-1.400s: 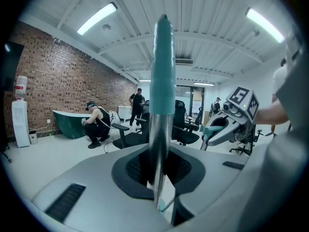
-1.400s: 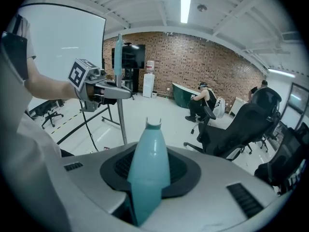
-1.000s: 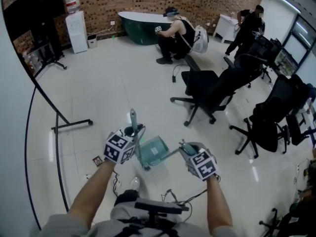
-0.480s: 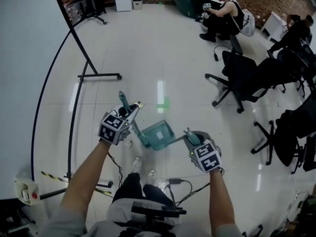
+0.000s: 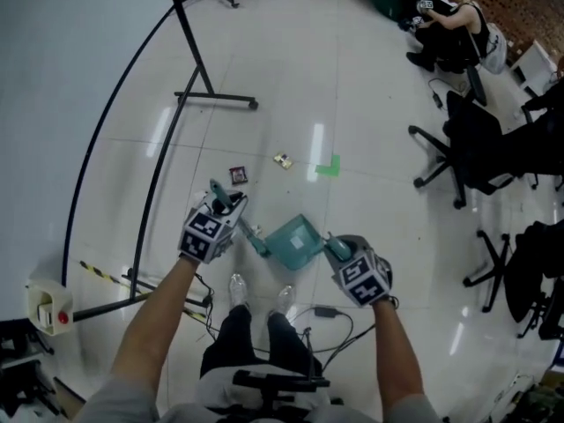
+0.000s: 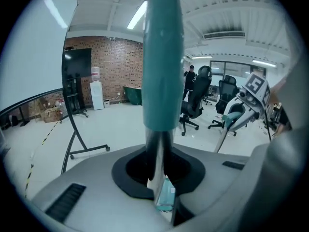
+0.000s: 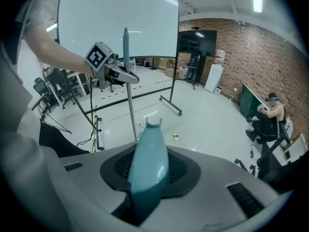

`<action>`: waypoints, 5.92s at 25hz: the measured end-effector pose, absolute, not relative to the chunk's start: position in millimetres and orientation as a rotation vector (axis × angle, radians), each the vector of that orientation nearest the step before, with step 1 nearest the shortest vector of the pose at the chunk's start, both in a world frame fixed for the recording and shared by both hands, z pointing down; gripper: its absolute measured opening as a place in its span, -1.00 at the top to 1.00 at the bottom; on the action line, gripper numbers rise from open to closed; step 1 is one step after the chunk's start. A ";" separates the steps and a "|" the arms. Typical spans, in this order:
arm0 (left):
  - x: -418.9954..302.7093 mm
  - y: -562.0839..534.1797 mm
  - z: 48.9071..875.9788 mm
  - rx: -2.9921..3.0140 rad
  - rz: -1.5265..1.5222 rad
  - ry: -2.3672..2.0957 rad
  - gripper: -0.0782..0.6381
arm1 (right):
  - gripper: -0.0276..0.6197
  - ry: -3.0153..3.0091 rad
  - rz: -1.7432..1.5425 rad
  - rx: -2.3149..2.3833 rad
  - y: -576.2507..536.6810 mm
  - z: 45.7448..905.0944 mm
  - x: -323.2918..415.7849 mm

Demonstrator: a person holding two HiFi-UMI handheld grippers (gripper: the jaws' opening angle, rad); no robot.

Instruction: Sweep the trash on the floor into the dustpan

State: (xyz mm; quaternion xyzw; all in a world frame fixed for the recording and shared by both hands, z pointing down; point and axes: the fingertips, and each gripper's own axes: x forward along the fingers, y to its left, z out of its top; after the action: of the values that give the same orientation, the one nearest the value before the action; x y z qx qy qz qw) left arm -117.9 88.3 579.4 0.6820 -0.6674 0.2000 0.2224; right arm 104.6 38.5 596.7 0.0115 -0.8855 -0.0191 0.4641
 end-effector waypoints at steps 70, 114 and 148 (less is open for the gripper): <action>-59.2 90.7 653.6 2.041 0.250 -1.537 0.66 | 0.60 -2.168 -0.180 -0.176 78.3 640.8 64.1; -365.7 169.4 704.1 1.688 0.481 -1.791 0.67 | 0.59 -2.135 -0.295 -0.507 132.9 662.2 -216.3; -355.1 62.2 668.4 1.933 0.645 -1.548 0.69 | 0.59 -2.159 -0.221 -0.183 21.4 637.3 -151.4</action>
State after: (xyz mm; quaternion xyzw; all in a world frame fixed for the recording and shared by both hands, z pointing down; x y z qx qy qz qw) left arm -355.1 62.2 668.4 0.7235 -0.5794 0.2414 0.2874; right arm -151.4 21.4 637.3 -0.0746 -0.8785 -0.0900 0.4633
